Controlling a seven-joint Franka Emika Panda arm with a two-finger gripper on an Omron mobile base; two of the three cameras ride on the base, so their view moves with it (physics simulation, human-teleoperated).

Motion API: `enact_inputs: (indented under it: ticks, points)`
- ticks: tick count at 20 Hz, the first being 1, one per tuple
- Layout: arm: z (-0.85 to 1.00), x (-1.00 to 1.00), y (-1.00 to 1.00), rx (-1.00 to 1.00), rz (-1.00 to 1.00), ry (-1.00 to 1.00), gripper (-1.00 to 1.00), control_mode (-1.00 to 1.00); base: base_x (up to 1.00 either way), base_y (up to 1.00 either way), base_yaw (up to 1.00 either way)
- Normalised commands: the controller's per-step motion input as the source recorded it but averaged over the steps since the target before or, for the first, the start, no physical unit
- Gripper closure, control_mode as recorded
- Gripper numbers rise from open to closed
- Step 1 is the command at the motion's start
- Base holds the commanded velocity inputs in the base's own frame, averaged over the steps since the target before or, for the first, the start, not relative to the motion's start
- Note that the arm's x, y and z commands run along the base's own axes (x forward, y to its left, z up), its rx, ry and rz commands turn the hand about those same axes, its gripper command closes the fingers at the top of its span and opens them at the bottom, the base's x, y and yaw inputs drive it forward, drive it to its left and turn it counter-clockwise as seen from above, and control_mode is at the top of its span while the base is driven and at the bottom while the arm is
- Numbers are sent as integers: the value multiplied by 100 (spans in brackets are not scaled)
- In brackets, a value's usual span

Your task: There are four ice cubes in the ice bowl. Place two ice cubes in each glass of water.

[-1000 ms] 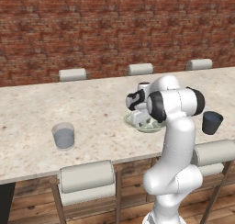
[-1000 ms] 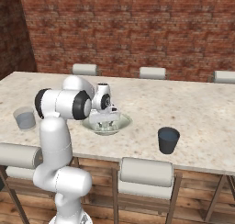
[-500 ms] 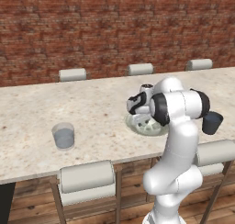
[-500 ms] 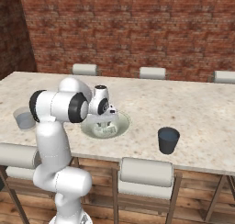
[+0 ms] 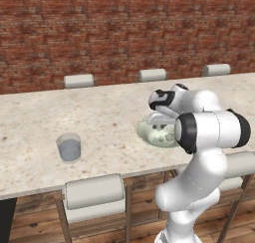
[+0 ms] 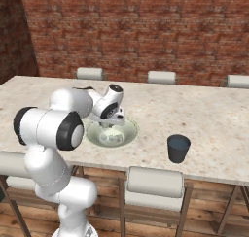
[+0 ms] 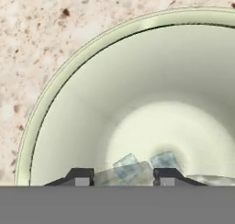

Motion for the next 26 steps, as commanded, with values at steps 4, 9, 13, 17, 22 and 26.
enact_inputs:
  ticks: [4,9,13,17,22,26]
  points:
    - [89,-25,33,21,-2,6,100,-100,0,0,0]
    - [79,-39,67,4,0,29,100,-100,0,0,0]
    - [46,-49,85,0,0,30,100,-100,0,0,0]
    - [17,-62,72,0,0,21,100,-100,0,0,0]
    - [-5,-89,58,-3,1,3,100,-100,0,0,0]
    - [-15,-100,30,-5,8,0,100,-100,0,0,0]
